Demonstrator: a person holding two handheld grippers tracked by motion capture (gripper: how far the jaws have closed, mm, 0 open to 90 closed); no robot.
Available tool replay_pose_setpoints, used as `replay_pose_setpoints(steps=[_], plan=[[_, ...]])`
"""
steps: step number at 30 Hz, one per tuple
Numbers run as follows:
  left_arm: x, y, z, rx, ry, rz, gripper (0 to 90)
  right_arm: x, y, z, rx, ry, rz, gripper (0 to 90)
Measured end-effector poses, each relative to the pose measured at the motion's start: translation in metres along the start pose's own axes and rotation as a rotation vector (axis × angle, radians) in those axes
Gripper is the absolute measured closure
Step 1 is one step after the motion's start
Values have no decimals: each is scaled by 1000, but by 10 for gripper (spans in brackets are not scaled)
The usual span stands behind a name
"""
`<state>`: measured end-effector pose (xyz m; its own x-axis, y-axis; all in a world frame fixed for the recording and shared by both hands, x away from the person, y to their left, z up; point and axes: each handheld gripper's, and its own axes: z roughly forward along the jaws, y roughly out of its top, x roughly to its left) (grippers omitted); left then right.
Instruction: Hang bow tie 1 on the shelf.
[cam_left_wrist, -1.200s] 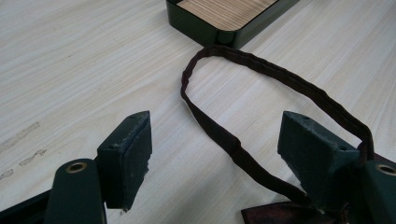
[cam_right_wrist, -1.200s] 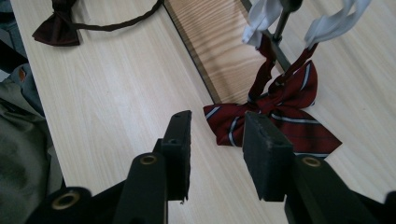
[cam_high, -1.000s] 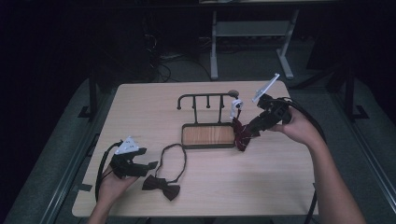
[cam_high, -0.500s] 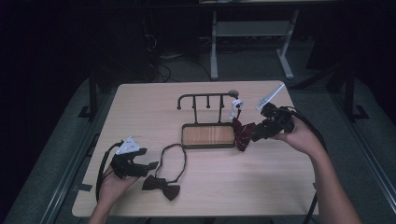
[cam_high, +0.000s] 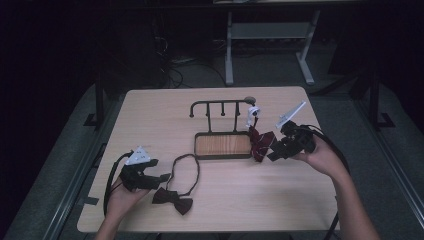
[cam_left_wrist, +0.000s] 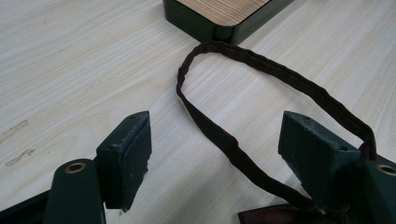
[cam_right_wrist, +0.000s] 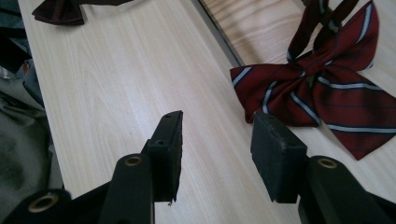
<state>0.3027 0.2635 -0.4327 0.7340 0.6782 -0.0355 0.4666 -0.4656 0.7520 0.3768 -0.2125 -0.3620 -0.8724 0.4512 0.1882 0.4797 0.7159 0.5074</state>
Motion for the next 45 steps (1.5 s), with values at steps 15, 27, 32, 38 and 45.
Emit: replay_pose_setpoints(steps=[15, 27, 32, 38, 45], plan=[[-5, 7, 5, 29, 1, 17, 264, 11, -24, 12, -3, -9, 25, 499], [-5, 15, 8, 48, -16, 42, 292, 22, -38, 21, -20, -6, 23, 482], [-5, 19, 10, 70, -14, 48, 311, 25, -46, 21, -49, -9, 24, 471], [-5, 26, 13, 92, -19, 63, 328, 28, -53, 23, -56, -21, 31, 455], [-1, 26, 18, 119, -27, 59, 346, 30, -59, 26, -59, -31, 32, 441]])
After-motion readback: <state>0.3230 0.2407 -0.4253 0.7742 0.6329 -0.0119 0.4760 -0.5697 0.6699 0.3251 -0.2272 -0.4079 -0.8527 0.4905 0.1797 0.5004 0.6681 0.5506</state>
